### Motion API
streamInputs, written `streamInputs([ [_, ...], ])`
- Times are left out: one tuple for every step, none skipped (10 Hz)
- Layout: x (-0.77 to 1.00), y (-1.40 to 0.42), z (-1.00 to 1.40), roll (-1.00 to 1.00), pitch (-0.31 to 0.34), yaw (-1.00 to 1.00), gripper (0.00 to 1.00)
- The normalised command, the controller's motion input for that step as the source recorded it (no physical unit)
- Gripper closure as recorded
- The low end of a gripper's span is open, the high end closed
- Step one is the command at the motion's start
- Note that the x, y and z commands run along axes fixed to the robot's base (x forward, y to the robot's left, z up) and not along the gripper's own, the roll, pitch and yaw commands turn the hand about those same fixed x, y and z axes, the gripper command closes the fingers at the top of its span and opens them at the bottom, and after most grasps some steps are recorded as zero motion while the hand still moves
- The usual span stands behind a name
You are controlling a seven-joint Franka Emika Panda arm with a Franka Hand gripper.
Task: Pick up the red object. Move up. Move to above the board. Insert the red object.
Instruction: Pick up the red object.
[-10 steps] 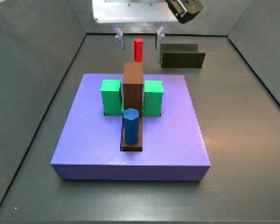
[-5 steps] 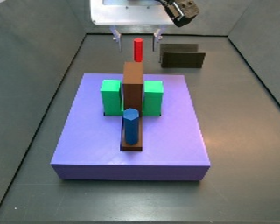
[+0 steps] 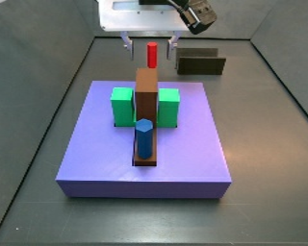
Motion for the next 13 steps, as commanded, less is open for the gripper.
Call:
streamInputs([
  [0.00,0.00,-0.05,0.00,-0.039,-0.11,0.00],
  [0.00,-0.03,-0.02,0.00,-0.024,-0.09,0.00],
  [0.00,0.00,0.00,0.00,0.000,-0.05,0.00],
  [0.00,0.00,0.00,0.00,0.000,0.00,0.00],
  [0.00,0.00,0.00,0.00,0.000,0.00,1.00],
  [0.00,0.00,0.00,0.00,0.000,0.00,1.00],
  [0.00,0.00,0.00,0.00,0.000,0.00,1.00],
  [0.00,0.00,0.00,0.00,0.000,0.00,1.00],
  [0.00,0.00,0.00,0.00,0.000,0.00,1.00],
  [0.00,0.00,0.00,0.00,0.000,0.00,1.00],
  [0.00,0.00,0.00,0.00,0.000,0.00,1.00],
  [0.00,0.00,0.00,0.00,0.000,0.00,1.00],
  [0.00,0.00,0.00,0.00,0.000,0.00,1.00],
])
